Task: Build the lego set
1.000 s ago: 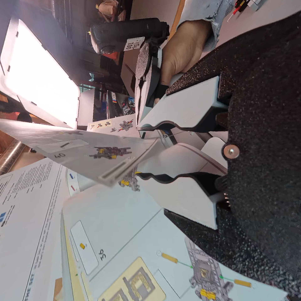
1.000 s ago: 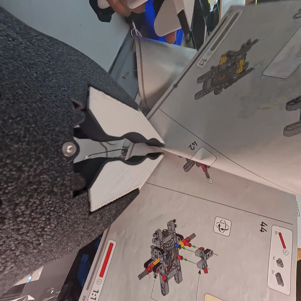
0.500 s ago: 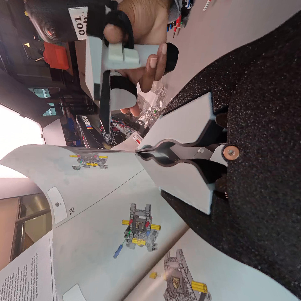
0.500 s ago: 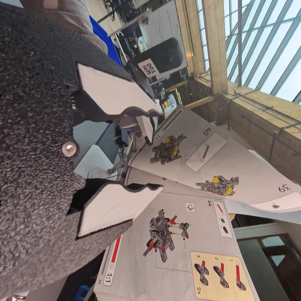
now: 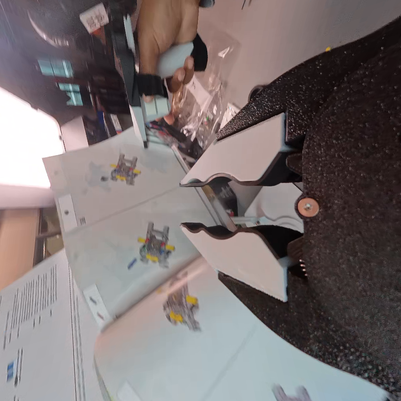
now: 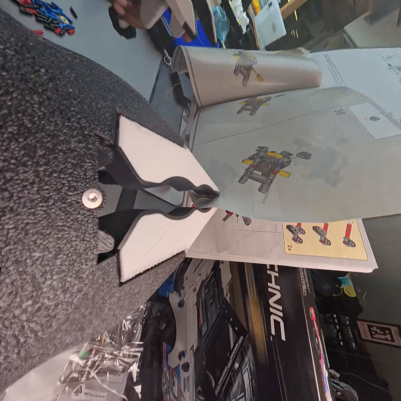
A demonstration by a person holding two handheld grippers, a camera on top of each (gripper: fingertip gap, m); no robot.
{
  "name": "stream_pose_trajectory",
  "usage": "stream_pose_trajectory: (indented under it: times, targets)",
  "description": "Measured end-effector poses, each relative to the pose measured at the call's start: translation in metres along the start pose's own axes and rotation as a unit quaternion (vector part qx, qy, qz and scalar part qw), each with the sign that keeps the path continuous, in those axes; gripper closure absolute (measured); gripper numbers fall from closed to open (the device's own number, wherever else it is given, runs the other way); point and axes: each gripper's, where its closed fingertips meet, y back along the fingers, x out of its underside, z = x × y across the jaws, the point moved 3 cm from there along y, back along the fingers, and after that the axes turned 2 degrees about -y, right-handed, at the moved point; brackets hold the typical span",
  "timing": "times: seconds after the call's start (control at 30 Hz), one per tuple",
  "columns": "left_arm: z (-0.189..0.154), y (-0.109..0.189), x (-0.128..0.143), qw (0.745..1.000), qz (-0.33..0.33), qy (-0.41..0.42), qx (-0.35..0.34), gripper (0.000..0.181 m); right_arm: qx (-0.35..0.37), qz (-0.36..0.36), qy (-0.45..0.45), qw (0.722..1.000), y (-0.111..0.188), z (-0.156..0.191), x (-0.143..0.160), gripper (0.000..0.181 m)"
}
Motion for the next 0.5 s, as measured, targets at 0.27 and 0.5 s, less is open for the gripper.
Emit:
stream_pose_trajectory:
  times: [0.27,0.5]
  targets:
    - [0.103,0.055,0.052,0.976,0.055,0.118,-0.172,0.091,0.192,0.038,0.116,0.974,-0.022,-0.054,0.009,0.155]
    - [0.128,0.052,0.077,0.967,0.073,0.168,-0.178,0.078,0.187,-0.163,0.202,0.947,0.014,0.022,-0.042,0.147]
